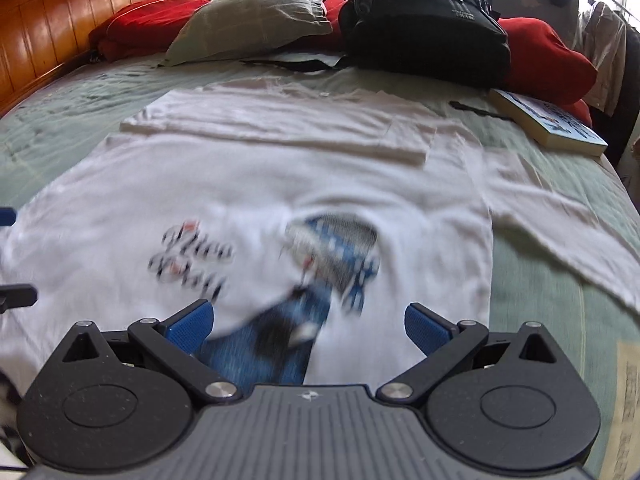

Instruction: Fold clothes

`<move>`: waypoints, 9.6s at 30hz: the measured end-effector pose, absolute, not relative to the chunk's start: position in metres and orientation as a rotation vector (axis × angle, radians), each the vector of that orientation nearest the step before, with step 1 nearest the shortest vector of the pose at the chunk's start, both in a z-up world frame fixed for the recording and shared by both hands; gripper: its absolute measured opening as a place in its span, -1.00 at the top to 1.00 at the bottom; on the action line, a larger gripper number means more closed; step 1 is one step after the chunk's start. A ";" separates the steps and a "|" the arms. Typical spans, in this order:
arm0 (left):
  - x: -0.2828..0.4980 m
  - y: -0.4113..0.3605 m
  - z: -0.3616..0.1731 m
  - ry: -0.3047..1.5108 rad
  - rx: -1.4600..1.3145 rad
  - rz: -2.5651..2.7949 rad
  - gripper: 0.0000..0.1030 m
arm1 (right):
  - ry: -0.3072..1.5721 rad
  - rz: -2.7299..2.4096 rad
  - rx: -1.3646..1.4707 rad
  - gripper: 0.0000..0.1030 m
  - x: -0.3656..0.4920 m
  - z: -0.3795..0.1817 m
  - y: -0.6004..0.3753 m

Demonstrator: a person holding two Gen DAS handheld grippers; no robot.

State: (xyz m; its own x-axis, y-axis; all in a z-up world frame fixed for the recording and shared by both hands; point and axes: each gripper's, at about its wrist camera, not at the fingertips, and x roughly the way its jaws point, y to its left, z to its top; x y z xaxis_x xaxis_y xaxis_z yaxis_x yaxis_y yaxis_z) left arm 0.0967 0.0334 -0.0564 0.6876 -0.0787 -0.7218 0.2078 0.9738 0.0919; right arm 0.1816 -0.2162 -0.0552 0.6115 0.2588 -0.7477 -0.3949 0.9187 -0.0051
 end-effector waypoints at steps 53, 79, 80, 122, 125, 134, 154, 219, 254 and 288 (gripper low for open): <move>0.073 -0.054 -0.054 0.749 0.243 -0.173 -0.98 | 0.475 -0.053 0.856 -1.00 0.249 -0.106 -0.558; 0.101 -0.054 -0.060 0.788 0.233 -0.192 -0.98 | 0.368 -0.062 0.812 -1.00 0.309 -0.109 -0.587; 0.101 -0.053 -0.059 0.787 0.231 -0.190 -0.98 | 0.363 -0.060 0.822 -1.00 0.307 -0.107 -0.587; 0.083 0.023 -0.037 0.754 0.194 -0.225 -0.98 | 0.433 0.254 0.642 -1.00 0.358 0.011 -0.377; 0.082 0.025 -0.039 0.758 0.200 -0.227 -0.98 | 0.446 0.282 0.630 -1.00 0.363 0.014 -0.359; 0.081 0.034 -0.039 0.753 0.187 -0.228 -0.98 | 0.494 0.328 0.580 -1.00 0.375 0.021 -0.304; 0.075 0.042 -0.039 0.778 0.181 -0.211 -0.98 | 0.531 0.471 0.422 -1.00 0.384 0.016 -0.176; 0.077 0.051 -0.048 0.802 0.142 -0.202 -0.98 | 0.973 0.352 0.626 -1.00 0.425 -0.071 -0.222; 0.087 0.070 -0.051 0.808 0.106 -0.152 -0.98 | 1.043 0.753 0.634 -1.00 0.458 -0.051 -0.105; 0.094 0.084 -0.056 0.808 0.071 -0.149 -0.98 | 1.149 0.695 0.516 -1.00 0.458 -0.066 -0.098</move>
